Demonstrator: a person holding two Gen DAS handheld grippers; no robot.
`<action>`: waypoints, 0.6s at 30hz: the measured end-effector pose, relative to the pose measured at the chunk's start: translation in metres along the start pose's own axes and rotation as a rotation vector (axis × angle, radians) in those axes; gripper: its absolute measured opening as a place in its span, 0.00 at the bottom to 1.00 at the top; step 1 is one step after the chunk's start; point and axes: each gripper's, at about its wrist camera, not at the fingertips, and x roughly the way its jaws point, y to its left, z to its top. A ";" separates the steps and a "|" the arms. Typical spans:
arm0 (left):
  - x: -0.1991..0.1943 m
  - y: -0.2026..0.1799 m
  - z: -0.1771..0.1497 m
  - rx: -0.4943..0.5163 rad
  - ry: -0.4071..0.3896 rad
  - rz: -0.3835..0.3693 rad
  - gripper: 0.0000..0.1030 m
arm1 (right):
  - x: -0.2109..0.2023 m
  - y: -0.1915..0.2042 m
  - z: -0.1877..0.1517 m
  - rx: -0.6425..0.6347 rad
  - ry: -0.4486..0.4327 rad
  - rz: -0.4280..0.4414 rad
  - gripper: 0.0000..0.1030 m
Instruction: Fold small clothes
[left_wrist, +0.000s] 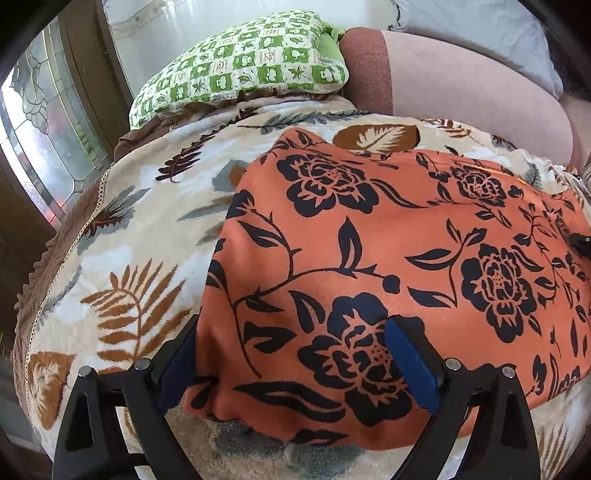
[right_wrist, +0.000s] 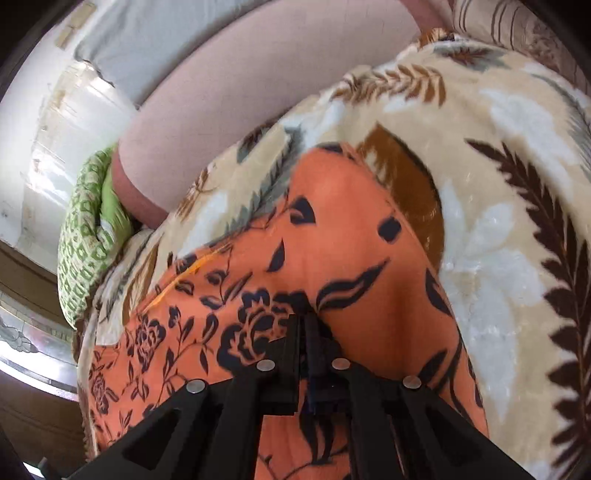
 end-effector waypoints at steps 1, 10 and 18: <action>0.000 0.000 0.000 -0.001 -0.001 0.002 0.93 | -0.002 0.001 0.001 0.004 0.009 -0.001 0.04; -0.002 -0.002 -0.003 0.002 -0.011 0.015 0.93 | -0.031 0.042 -0.031 -0.093 0.052 0.120 0.06; -0.014 0.017 0.000 -0.090 -0.017 -0.064 0.93 | -0.024 0.067 -0.063 -0.138 0.160 0.139 0.07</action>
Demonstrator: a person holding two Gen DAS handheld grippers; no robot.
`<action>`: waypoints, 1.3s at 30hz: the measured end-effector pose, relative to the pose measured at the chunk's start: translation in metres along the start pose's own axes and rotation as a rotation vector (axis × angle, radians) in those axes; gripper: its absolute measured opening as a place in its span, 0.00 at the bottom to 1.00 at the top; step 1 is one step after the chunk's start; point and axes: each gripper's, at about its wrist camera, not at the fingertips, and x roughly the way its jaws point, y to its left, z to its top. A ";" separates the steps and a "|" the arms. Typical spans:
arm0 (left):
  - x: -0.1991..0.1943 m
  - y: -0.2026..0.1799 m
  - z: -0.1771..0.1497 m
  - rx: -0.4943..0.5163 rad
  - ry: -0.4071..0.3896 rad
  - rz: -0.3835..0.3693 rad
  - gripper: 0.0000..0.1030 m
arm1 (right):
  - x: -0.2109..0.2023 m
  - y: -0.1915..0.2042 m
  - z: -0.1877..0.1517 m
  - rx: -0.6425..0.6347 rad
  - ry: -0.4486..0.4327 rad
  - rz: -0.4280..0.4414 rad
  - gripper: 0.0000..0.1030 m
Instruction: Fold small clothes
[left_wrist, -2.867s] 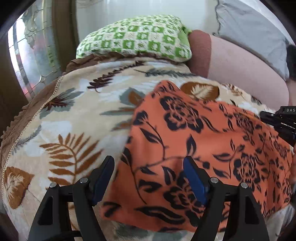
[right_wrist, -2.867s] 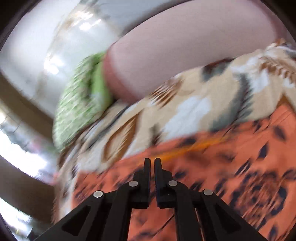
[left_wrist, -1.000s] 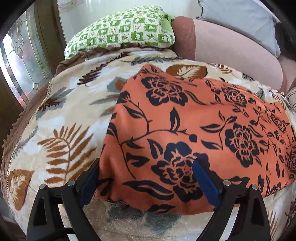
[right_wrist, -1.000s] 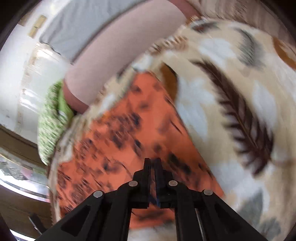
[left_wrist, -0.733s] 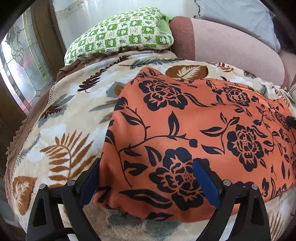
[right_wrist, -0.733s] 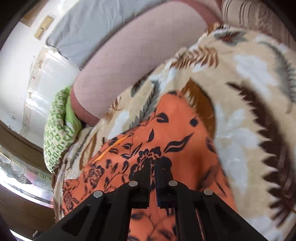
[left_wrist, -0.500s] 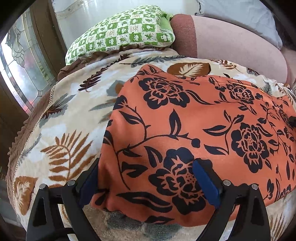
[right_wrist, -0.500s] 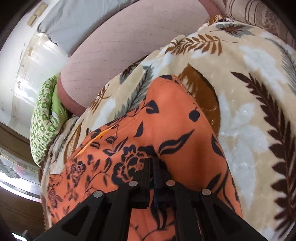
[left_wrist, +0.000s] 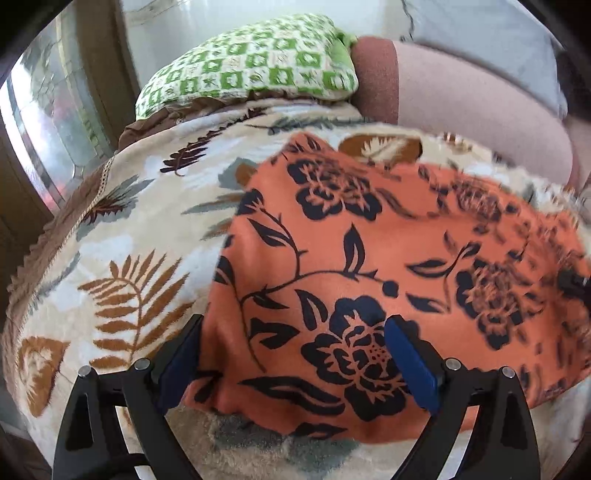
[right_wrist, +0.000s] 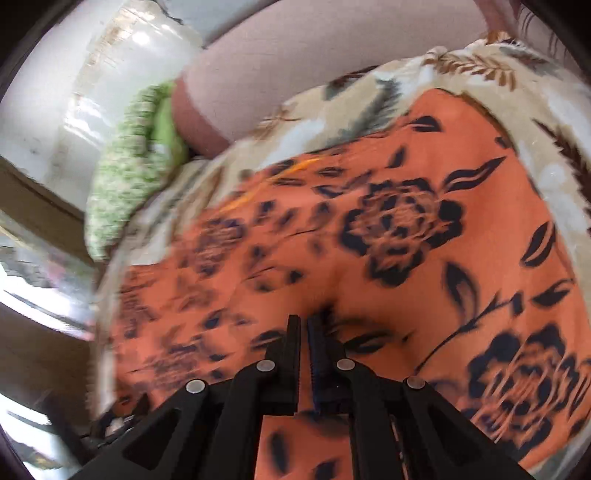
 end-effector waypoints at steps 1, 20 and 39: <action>-0.008 0.006 -0.001 -0.027 -0.009 -0.017 0.93 | -0.006 0.004 -0.004 -0.004 -0.009 0.018 0.07; 0.007 0.045 -0.039 -0.448 0.078 -0.330 0.93 | -0.027 0.048 -0.070 -0.078 0.042 0.154 0.07; 0.031 0.026 -0.018 -0.394 -0.004 -0.426 0.76 | -0.002 0.034 -0.052 -0.045 0.072 0.151 0.07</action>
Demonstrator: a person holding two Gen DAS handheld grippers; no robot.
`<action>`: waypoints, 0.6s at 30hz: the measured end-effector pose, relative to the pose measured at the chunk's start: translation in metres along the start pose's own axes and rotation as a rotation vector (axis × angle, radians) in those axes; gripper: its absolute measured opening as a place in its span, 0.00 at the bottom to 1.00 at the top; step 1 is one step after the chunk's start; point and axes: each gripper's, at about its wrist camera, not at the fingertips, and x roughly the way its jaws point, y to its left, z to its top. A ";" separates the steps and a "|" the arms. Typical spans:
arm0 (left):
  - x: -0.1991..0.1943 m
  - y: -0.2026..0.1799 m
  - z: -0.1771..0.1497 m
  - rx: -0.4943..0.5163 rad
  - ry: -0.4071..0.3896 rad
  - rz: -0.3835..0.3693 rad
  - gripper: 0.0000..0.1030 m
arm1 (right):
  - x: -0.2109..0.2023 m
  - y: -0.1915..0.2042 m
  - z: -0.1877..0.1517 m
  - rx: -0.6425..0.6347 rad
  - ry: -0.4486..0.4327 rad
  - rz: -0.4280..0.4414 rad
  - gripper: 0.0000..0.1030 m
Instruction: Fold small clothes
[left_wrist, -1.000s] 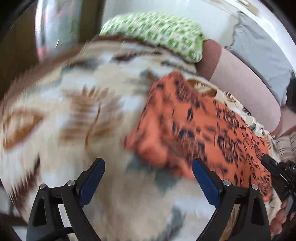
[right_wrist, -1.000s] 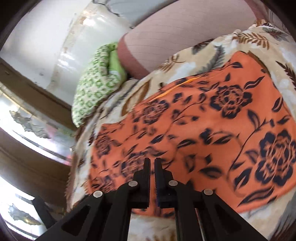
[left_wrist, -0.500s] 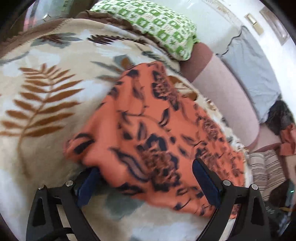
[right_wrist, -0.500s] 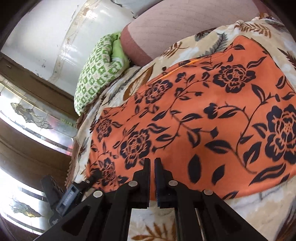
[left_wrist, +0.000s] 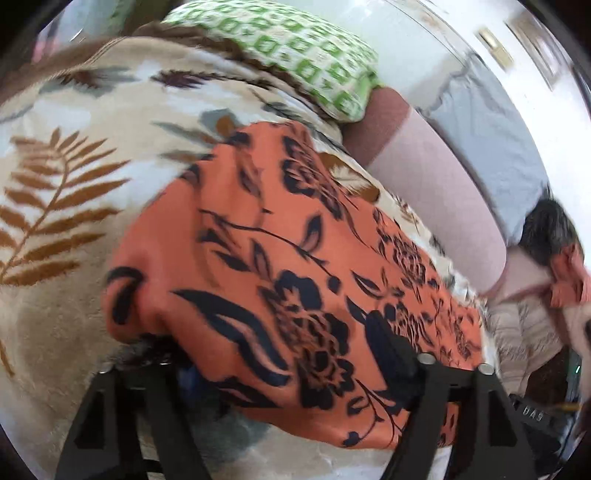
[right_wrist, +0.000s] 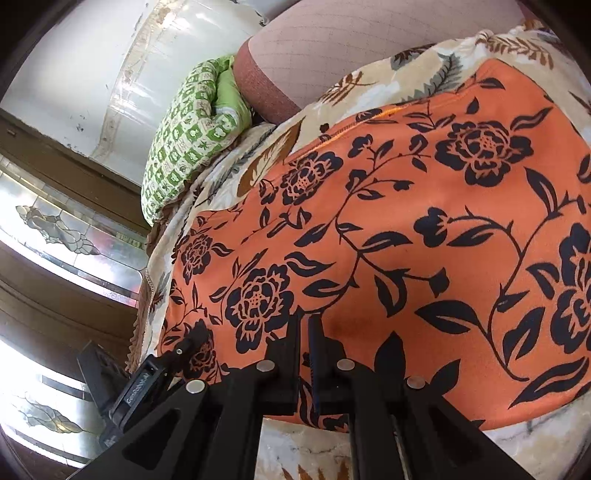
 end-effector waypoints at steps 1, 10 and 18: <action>0.002 -0.006 -0.001 0.044 0.002 0.022 0.76 | 0.000 -0.001 0.000 0.007 0.002 0.004 0.07; 0.011 0.015 0.011 -0.046 0.026 -0.043 0.20 | -0.003 -0.010 0.007 0.039 -0.050 0.010 0.07; -0.026 -0.020 0.018 0.126 -0.071 -0.084 0.15 | 0.042 -0.014 0.013 0.043 0.037 0.014 0.05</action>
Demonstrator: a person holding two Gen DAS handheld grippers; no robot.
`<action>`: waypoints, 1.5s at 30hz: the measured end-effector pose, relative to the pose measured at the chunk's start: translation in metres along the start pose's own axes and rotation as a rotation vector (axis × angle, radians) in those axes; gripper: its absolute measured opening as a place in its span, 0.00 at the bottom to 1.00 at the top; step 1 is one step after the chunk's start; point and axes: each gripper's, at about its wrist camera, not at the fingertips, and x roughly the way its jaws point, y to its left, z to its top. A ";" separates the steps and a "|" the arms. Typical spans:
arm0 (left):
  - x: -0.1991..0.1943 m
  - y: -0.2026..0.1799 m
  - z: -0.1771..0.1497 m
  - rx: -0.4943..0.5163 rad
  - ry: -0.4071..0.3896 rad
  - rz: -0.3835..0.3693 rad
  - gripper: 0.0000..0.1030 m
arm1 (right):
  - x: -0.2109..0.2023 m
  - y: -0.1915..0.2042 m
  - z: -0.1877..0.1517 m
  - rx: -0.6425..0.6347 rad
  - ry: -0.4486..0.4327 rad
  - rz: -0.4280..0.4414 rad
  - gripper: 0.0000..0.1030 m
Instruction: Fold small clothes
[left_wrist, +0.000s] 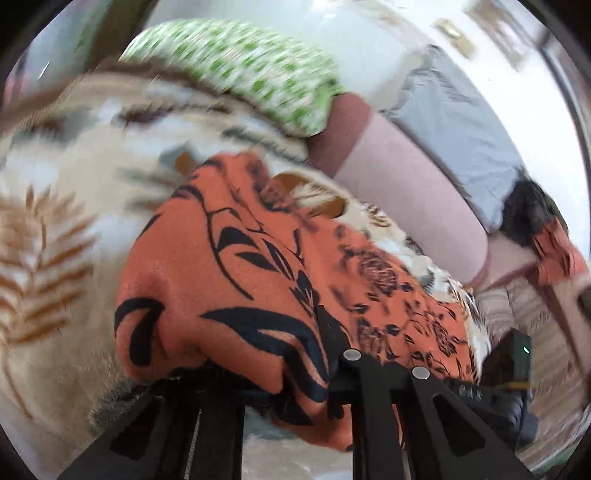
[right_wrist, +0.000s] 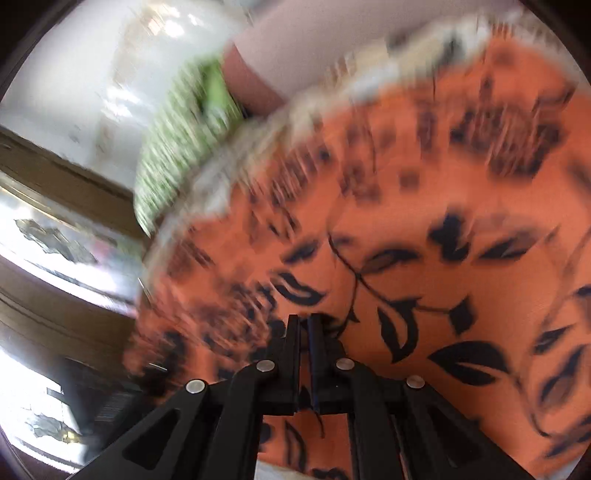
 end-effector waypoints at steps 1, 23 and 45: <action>-0.005 -0.008 0.001 0.038 -0.016 -0.002 0.15 | -0.002 -0.006 0.001 0.040 -0.016 0.040 0.05; 0.085 -0.281 -0.078 0.622 0.145 -0.047 0.14 | -0.190 -0.173 0.035 0.423 -0.344 0.205 0.07; 0.048 -0.171 -0.059 0.536 0.167 0.017 0.74 | -0.229 -0.097 0.033 0.072 -0.443 0.208 0.07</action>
